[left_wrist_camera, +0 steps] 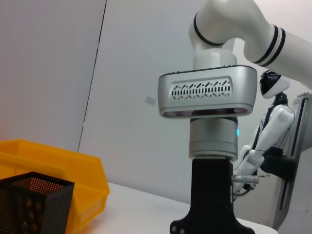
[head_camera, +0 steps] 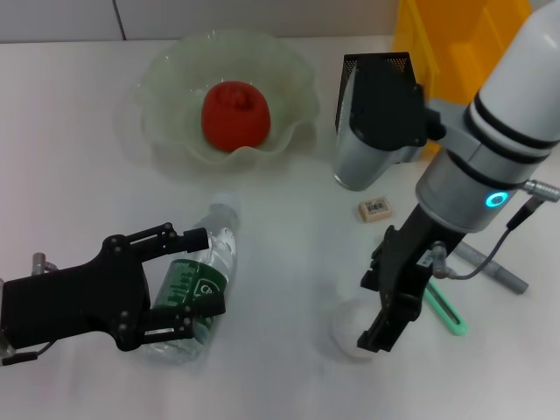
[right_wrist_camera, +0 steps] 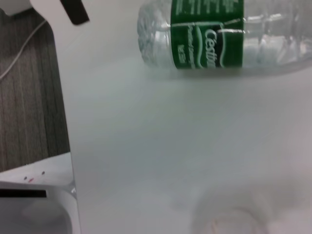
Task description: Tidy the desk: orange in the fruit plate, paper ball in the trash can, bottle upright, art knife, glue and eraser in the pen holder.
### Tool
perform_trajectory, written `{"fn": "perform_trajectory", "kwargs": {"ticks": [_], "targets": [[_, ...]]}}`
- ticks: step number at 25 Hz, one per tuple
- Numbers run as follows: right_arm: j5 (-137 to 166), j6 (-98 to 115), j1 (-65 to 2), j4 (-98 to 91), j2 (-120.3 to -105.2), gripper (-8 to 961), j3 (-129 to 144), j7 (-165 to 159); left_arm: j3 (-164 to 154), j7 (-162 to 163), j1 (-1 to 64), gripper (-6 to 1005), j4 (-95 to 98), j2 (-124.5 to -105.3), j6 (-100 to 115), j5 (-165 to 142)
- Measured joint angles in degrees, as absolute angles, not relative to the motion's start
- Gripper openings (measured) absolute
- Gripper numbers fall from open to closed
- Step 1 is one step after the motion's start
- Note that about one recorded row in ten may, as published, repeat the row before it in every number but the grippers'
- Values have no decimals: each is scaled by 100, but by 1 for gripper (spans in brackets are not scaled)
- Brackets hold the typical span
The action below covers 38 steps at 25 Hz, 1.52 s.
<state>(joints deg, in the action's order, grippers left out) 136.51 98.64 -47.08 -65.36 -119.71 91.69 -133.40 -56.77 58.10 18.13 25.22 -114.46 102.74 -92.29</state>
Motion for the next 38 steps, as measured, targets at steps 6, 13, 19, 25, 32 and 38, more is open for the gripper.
{"fn": "perform_trajectory", "kwargs": {"ticks": [6, 13, 19, 25, 32, 38], "targets": [[13573, 9372, -4764, -6134, -11971, 823, 9498, -13399, -5677, 5810, 1812, 796, 2522, -11449, 10282, -9229], [13570, 9263, -4739, -6092, -11970, 720, 9570, -13450, -5703, 5810, 1829, 796, 2522, -11467, 10290, -9229], [13570, 9390, -4719, -6158, -11969, 600, 9516, -13499, -5694, 5837, 1819, 796, 2522, -11463, 10299, -9228], [13570, 9661, -4596, -6520, -11946, 474, 9207, -13499, -5677, 5854, 1803, 796, 2522, -11457, 10313, -9228], [13655, 10396, -4355, -7552, -11924, 441, 7838, -13436, -5678, 5854, 1807, 796, 2522, -11450, 10320, -9229], [14556, 10215, -4337, -8321, -11911, 439, 6524, -13515, -5678, 5855, 1818, 796, 2522, -11443, 10328, -9228]]}}
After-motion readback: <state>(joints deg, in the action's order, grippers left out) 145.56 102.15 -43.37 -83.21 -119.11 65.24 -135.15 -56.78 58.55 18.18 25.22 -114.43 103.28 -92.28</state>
